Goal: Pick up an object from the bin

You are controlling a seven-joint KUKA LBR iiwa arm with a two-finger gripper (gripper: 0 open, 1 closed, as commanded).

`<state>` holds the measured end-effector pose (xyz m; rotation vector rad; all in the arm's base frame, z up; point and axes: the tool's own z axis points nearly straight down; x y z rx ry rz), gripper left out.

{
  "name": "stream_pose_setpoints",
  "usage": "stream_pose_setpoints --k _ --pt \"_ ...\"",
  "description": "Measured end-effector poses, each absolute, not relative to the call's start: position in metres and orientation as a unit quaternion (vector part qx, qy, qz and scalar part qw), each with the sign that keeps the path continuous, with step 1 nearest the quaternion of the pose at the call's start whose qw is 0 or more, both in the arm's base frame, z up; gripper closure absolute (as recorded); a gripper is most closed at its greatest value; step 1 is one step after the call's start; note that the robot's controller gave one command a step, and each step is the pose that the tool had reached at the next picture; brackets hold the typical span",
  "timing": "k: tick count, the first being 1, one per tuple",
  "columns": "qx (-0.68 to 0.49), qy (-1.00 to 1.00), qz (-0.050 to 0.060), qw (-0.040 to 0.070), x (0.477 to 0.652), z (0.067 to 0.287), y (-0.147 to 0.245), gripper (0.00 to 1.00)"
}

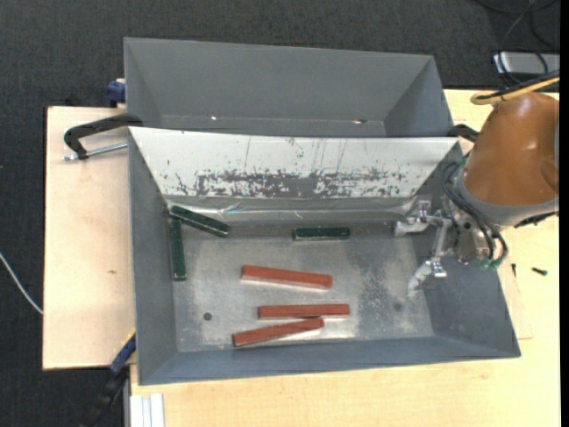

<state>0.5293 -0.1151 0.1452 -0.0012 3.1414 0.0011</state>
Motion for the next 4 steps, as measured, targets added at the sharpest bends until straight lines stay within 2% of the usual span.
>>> stream_pose_setpoints --k 1,2,3,4 --pt "0.000 1.000 0.000 0.000 0.529 0.145 -0.115 0.00" --pt "-0.009 1.000 -0.001 0.003 0.522 0.120 -0.076 0.00" --pt "-0.106 0.994 0.002 0.001 0.508 0.090 -0.047 0.00" --pt "-0.174 0.985 -0.001 -0.006 0.569 0.077 -0.001 1.00"
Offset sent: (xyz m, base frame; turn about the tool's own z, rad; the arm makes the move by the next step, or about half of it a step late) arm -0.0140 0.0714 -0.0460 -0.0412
